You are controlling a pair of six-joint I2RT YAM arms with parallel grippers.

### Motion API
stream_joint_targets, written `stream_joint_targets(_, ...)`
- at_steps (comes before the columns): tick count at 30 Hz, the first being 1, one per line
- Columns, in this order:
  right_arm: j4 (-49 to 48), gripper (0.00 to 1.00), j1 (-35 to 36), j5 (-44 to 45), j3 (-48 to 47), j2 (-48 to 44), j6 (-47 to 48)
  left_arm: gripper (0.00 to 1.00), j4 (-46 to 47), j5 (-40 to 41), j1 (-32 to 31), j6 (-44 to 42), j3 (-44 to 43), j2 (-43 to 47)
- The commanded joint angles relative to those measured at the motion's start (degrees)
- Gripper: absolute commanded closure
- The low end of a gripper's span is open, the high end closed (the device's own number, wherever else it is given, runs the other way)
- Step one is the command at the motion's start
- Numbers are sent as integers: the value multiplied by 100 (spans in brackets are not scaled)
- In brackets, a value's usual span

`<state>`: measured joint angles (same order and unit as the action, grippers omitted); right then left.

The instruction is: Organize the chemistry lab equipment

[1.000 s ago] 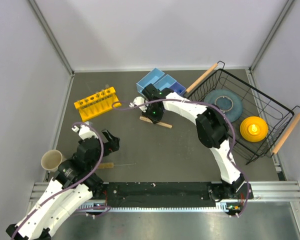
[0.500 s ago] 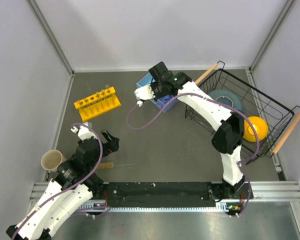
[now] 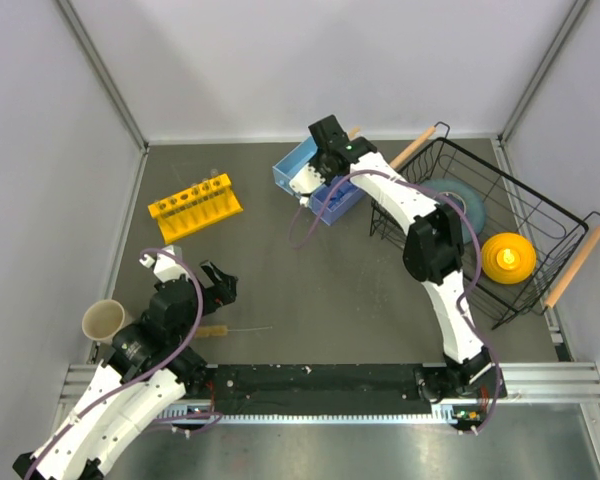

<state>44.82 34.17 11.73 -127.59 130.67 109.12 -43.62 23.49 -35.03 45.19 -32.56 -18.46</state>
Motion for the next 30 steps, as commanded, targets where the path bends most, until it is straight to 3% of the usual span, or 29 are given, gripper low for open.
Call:
stream_joint_targets(1,-324,87,63,-259,-302,142,417,1,152,95,13,25,12,26)
stream_joint_targets(22,-535,77,63,-223,164,529,-22,1,46,7,13,86,-119,44)
stream_joint_targets(26,-571,56,63,-232,164,468,-84,1,2,-54,13,130,-181,44)
stream_joint_targets(30,-597,53,81,-337,156,249,-303,1,2,-238,13,201,-260,-8)
